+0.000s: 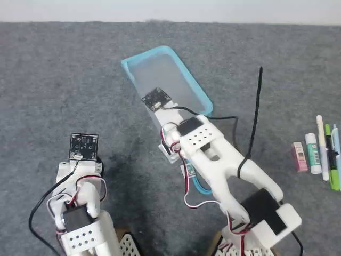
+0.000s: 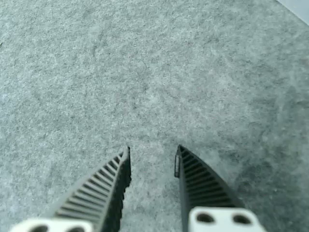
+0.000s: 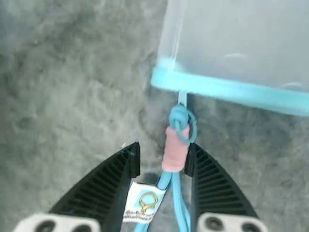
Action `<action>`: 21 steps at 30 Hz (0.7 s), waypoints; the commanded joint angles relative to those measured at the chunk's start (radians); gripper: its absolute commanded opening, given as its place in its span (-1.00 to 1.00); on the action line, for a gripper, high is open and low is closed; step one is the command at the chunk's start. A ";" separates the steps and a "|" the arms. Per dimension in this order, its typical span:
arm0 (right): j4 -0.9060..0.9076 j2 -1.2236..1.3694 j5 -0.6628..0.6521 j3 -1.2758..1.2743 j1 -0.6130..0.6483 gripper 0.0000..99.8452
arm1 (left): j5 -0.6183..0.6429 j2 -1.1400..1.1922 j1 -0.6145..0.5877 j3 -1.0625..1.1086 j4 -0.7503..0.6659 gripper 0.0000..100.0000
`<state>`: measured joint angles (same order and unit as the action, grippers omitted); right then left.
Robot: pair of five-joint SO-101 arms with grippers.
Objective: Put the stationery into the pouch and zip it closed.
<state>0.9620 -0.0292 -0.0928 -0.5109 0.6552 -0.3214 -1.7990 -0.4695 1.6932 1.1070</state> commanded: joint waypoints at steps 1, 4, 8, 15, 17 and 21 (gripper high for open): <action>-0.041 0.022 -0.006 0.006 -0.019 -0.70 | -0.011 0.008 0.005 -0.005 0.008 -0.70; -0.051 0.097 -0.009 0.046 -0.058 -0.70 | -0.011 0.008 0.005 -0.005 0.008 -0.70; -0.107 0.189 -0.014 0.092 -0.091 -0.70 | -0.011 0.008 0.005 -0.005 0.008 -0.70; -0.170 0.243 -0.008 0.101 -0.094 -0.70 | -0.008 0.005 0.005 -0.005 0.009 -0.71; -0.170 0.236 -0.014 0.101 -0.090 -0.80 | -0.011 0.000 0.005 -0.005 -0.008 -0.70; -0.108 0.150 -0.015 0.101 -0.099 -0.96 | -0.012 -0.021 -0.025 -0.008 -0.121 -0.70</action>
<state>0.8316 0.1949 -0.0928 -0.4496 0.5585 -0.3214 -1.7990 -0.4695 1.6932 1.0579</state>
